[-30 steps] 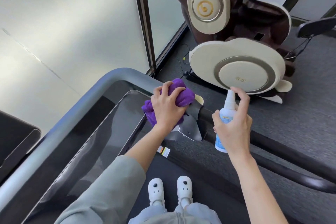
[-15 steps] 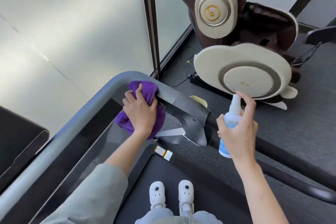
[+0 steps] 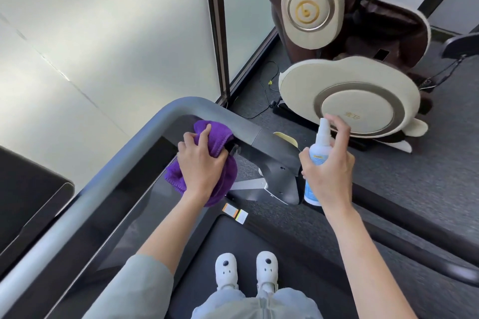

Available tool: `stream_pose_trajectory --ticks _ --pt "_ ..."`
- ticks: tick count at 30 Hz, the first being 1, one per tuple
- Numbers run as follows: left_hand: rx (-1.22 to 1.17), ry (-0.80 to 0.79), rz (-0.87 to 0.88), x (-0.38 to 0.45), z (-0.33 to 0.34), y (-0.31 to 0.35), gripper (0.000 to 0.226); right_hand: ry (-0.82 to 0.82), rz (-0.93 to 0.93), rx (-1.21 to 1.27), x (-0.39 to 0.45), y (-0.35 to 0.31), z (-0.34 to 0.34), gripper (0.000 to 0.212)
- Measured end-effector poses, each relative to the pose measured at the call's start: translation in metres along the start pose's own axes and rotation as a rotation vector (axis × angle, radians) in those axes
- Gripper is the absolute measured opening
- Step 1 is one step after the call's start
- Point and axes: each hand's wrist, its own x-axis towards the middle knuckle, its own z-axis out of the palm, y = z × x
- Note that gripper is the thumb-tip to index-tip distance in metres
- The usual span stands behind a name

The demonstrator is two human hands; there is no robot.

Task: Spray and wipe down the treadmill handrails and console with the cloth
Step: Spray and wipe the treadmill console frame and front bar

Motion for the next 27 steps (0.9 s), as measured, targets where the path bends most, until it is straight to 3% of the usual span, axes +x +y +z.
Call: stream_pose_trajectory --ticks 6,15,23,27 --pt "-0.170 0.165 -0.019 0.033 -0.012 -0.002 0.055 0.044 0.029 0.012 -0.005 0.010 -0.013 0.065" --pt "0.280 -0.030 0.238 0.052 0.025 0.053 0.043 0.137 0.078 -0.015 -0.026 0.019 -0.029 0.063" --pt "0.174 -0.146 0.570 -0.021 0.035 0.097 0.037 0.148 0.093 -0.114 -0.071 0.025 -0.044 0.067" --pt "0.037 -0.172 0.600 -0.035 0.033 0.095 0.038 0.171 0.098 -0.171 -0.093 0.041 -0.069 0.065"
